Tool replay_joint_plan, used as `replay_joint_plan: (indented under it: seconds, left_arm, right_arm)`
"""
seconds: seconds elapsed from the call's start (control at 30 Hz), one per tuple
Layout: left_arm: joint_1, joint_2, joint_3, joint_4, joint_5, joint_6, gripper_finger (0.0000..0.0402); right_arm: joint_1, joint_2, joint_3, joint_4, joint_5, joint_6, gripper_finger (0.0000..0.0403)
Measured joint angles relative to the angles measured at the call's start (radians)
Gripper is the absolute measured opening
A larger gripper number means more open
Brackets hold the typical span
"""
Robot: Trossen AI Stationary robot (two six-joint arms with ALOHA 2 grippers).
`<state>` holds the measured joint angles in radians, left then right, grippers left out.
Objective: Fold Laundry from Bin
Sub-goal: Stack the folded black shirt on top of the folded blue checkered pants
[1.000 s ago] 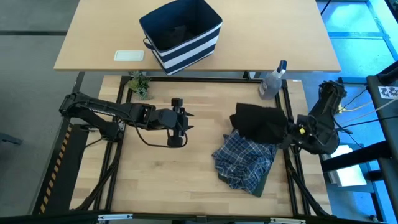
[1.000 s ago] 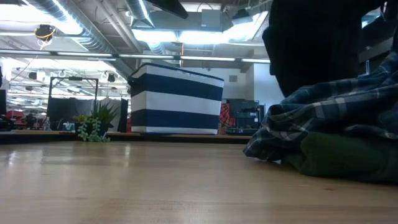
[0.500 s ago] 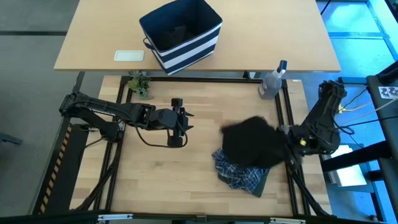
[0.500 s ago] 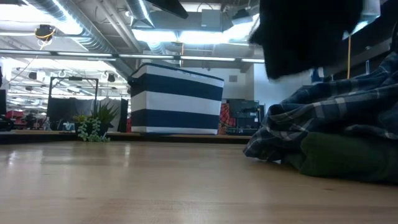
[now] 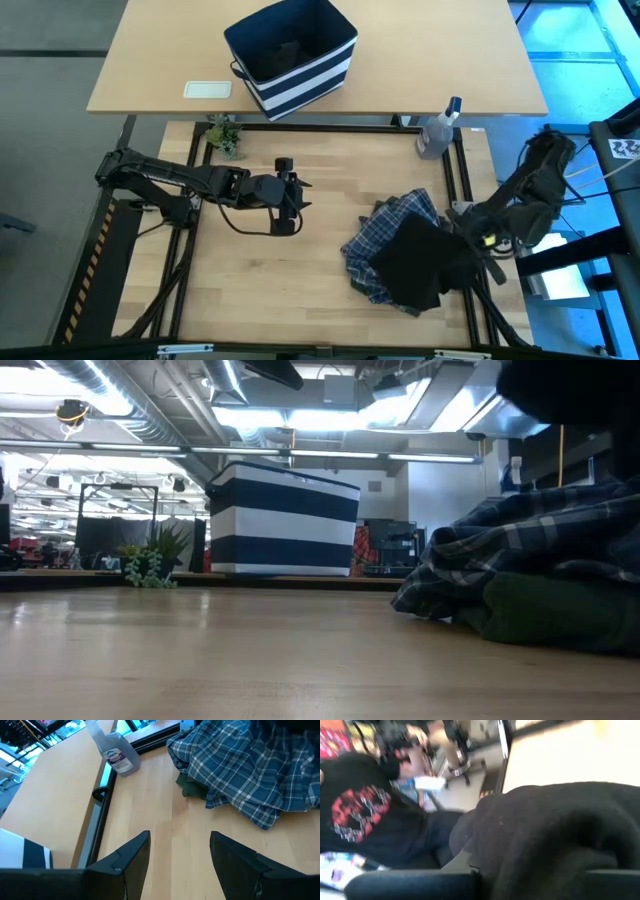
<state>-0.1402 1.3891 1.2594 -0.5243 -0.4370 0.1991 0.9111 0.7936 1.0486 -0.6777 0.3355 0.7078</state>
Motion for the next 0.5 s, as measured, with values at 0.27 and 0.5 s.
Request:
replay_joint_plan:
  seconds: [0.27, 0.5]
  left_arm:
    - [0.0, 0.0, 0.0, 0.001, 0.0, -0.015, 0.0199]
    - [0.0, 0.0, 0.0, 0.002, -0.014, -0.018, 0.0199]
  right_arm:
    - [-0.284, 0.083, 0.181, -0.158, -0.37, -0.047, 0.0041]
    - [-0.431, 0.19, 0.253, -0.051, -0.652, -0.193, 0.0041]
